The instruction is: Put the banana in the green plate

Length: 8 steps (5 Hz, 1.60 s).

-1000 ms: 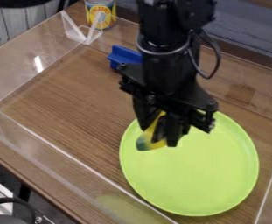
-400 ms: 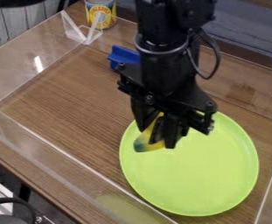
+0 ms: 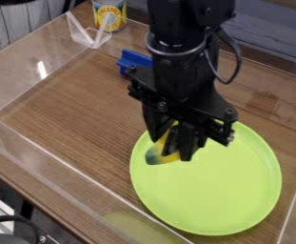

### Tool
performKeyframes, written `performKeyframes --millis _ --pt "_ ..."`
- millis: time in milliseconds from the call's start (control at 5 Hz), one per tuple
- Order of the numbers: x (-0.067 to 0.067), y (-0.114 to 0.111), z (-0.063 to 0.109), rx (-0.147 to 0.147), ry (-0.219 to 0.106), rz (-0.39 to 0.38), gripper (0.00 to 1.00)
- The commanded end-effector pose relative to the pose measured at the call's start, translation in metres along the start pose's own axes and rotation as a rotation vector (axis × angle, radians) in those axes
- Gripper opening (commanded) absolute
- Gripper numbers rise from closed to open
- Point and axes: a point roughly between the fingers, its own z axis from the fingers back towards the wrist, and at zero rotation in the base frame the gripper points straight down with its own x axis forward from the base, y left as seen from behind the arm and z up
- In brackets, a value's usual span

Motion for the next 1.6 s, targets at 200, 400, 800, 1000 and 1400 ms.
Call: performKeyframes --millis 200,400,800,1000,1400 --pt "0.009 0.0 0.015 -0.009 -0.042 -0.019 0.0" --pt "0.01 -0.004 0.013 -0.011 -0.038 -0.03 1.0" --pt "0.012 -0.011 0.008 -0.016 -0.031 -0.054 1.0" --pt "0.013 -0.016 0.002 -0.02 -0.031 -0.071 1.0" --pt "0.013 -0.022 -0.015 -0.022 -0.031 -0.095 1.0"
